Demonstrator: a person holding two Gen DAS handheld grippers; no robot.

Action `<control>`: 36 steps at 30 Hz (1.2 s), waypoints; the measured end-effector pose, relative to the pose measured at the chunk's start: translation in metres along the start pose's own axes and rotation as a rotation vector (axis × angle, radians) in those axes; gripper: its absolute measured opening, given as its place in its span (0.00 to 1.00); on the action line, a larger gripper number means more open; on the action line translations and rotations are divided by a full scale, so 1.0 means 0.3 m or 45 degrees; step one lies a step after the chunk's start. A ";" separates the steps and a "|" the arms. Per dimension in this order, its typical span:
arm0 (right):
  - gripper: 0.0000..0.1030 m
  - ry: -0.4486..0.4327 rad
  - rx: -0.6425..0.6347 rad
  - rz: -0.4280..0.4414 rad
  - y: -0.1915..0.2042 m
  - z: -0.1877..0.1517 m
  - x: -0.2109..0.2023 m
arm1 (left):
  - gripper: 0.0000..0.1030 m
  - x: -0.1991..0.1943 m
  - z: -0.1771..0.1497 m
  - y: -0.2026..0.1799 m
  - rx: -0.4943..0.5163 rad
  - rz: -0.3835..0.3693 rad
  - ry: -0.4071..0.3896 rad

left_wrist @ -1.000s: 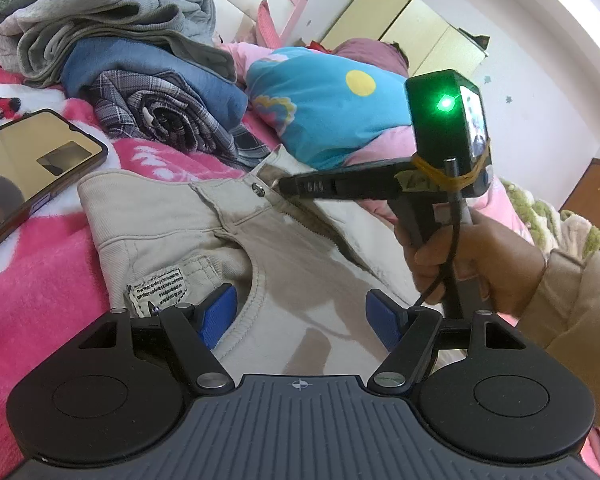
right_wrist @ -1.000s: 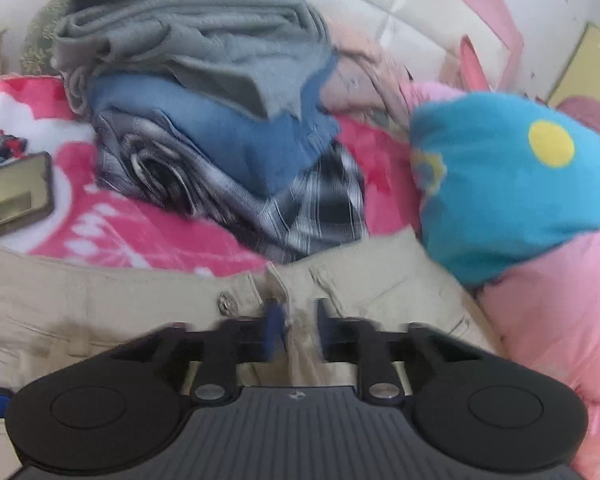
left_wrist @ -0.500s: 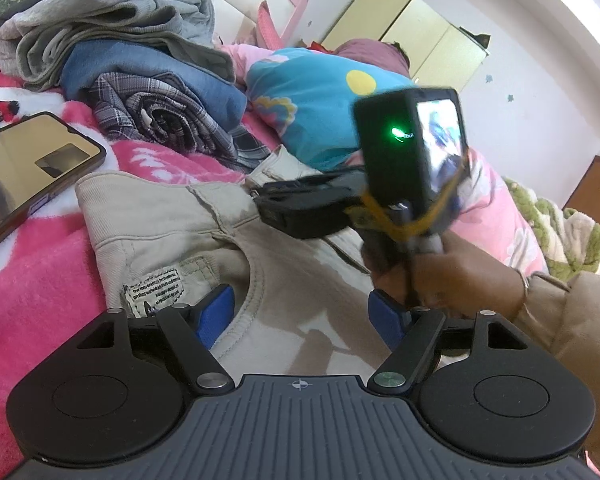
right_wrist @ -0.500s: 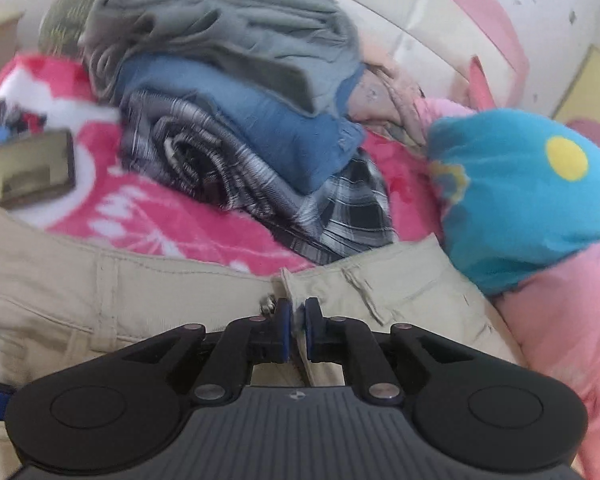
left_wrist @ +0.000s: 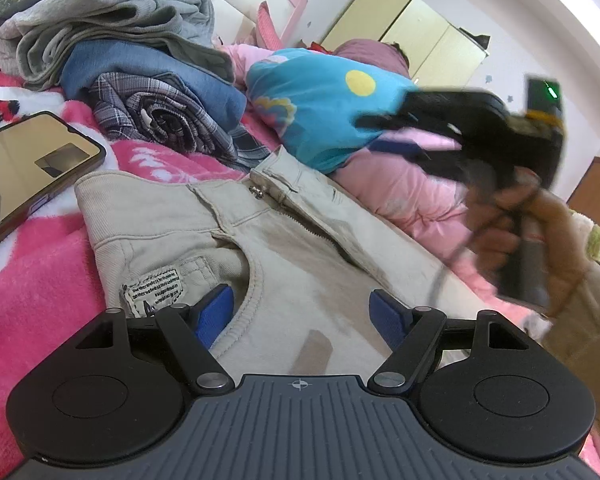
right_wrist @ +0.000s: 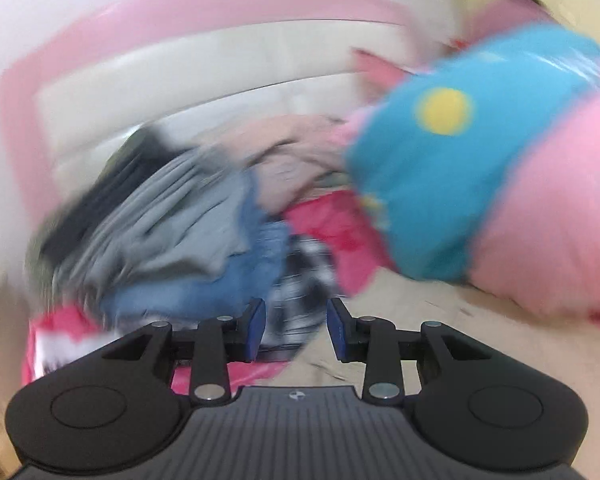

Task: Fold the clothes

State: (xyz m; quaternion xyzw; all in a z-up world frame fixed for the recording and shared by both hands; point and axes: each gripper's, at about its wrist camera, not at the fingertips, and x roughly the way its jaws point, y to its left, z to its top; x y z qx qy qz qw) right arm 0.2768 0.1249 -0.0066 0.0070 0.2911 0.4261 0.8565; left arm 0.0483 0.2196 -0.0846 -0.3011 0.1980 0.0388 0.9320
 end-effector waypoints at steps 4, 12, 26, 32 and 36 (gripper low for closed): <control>0.35 0.039 0.193 -0.060 -0.100 -0.054 -0.123 | 0.76 -0.002 -0.001 -0.006 -0.007 0.003 -0.002; 0.34 0.006 0.434 -0.267 -0.191 -0.318 -0.563 | 0.79 -0.023 -0.008 -0.013 -0.008 0.045 -0.035; 0.32 0.024 0.315 -0.700 -0.074 -0.791 -0.963 | 0.94 -0.065 -0.052 -0.087 0.176 0.132 -0.108; 0.32 0.000 0.290 -0.752 -0.056 -0.877 -1.025 | 0.94 -0.075 -0.079 -0.121 0.252 0.156 -0.125; 0.32 -0.041 0.290 -0.753 -0.047 -0.885 -1.052 | 0.94 -0.079 -0.094 -0.141 0.309 0.152 -0.136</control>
